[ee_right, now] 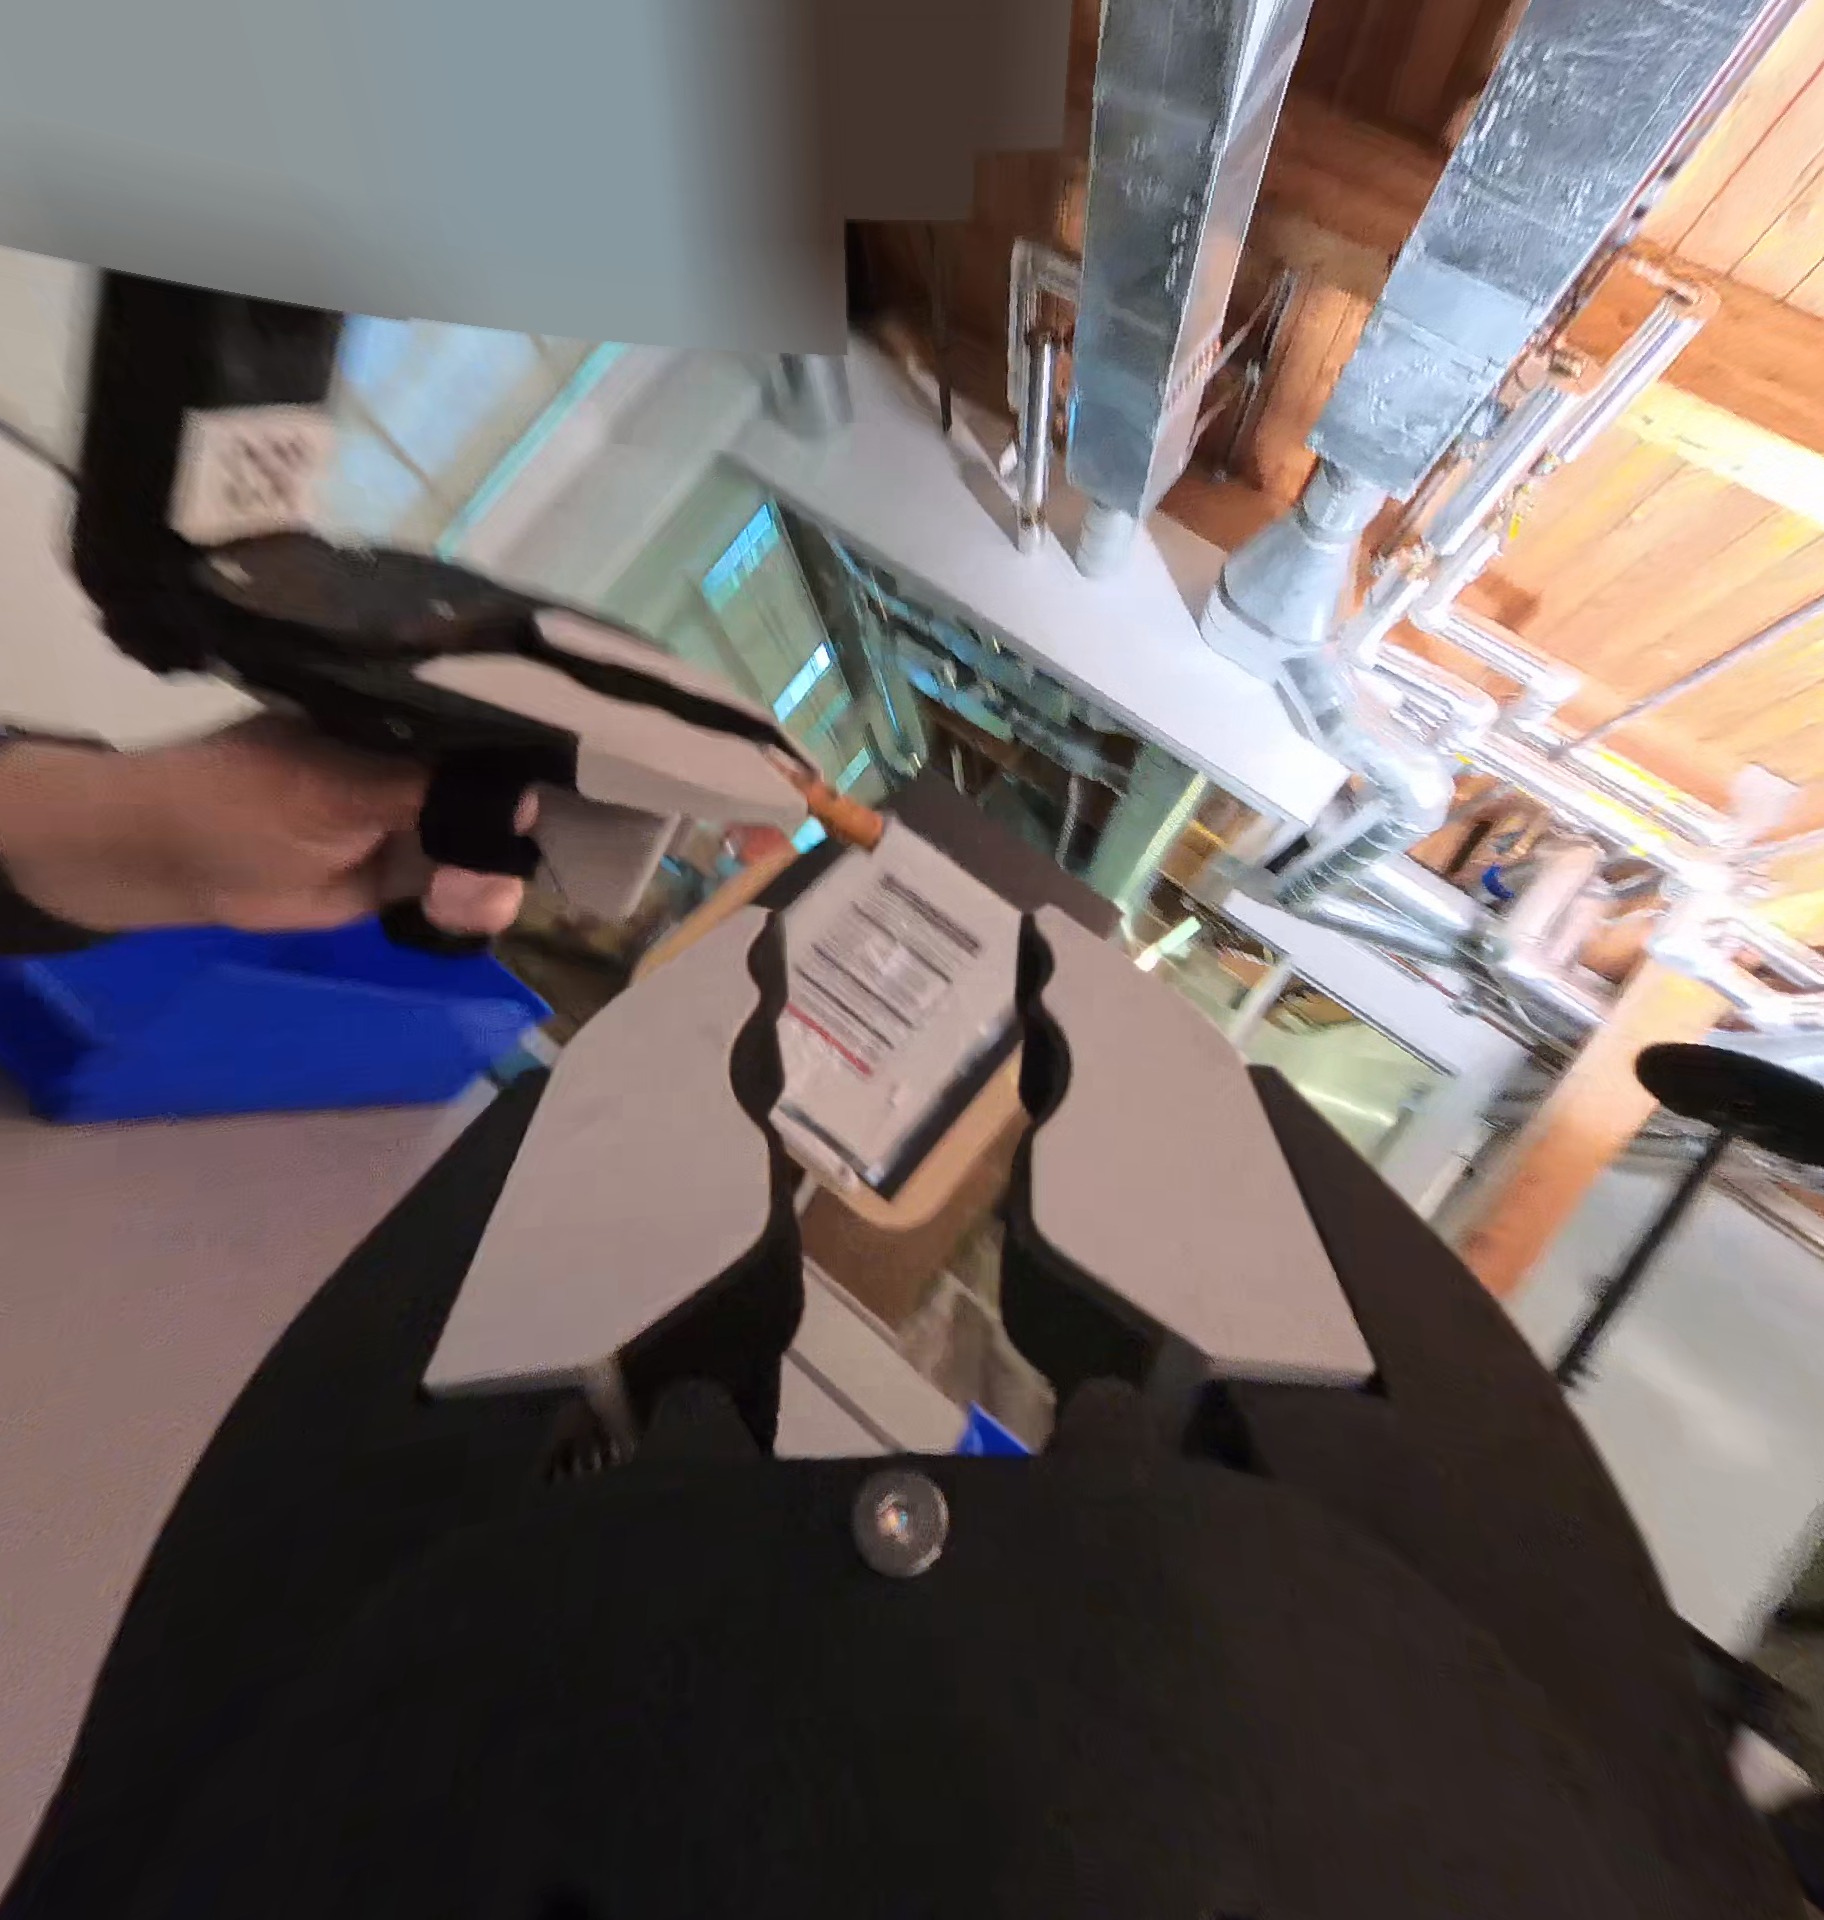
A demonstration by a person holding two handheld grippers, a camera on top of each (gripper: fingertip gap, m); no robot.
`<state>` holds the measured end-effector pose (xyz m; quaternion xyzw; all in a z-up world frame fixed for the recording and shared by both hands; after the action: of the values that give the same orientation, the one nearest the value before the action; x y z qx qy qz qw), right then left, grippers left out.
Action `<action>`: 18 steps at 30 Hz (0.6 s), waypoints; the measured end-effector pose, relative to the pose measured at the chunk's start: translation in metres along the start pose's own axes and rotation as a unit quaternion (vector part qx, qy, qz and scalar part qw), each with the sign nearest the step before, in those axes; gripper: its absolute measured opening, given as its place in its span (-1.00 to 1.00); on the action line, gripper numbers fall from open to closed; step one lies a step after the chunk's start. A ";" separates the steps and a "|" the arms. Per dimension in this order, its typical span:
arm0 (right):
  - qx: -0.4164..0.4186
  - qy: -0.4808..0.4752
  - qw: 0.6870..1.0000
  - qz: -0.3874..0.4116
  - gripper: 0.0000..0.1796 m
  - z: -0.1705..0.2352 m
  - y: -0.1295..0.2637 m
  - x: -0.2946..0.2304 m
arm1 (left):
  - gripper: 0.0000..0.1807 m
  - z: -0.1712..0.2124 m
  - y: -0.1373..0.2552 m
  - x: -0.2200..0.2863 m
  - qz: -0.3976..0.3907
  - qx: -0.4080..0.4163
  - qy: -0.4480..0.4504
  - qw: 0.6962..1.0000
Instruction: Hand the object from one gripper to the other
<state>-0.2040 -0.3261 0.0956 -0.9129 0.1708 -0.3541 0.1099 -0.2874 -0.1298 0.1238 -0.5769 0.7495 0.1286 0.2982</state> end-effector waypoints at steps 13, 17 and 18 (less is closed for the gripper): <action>-0.101 -0.165 0.974 -0.118 -0.40 -0.031 -0.032 -0.002 | -0.89 -0.001 0.001 0.044 -0.151 0.025 -0.277 0.948; -0.100 -0.176 0.967 -0.156 -0.40 -0.032 -0.035 -0.002 | -0.89 -0.001 0.002 0.046 -0.146 0.031 -0.292 0.945; -0.103 -0.173 0.967 -0.158 -0.39 -0.033 -0.035 -0.002 | -0.89 -0.001 0.002 0.046 -0.148 0.031 -0.298 0.942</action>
<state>-0.2199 -0.2959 0.1289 -0.9820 0.0387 -0.1843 -0.0143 -0.2971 -0.1662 0.0968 -0.6072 0.5357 0.2258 0.5416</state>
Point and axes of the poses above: each gripper's, where its closed fingertips meet, y back along the fingers, z out of its underside, x = y × z across the jaws, the point moved 10 cm from there along y, back along the fingers, and after that the axes turned 13 degrees about -x, right-handed, at the moved point
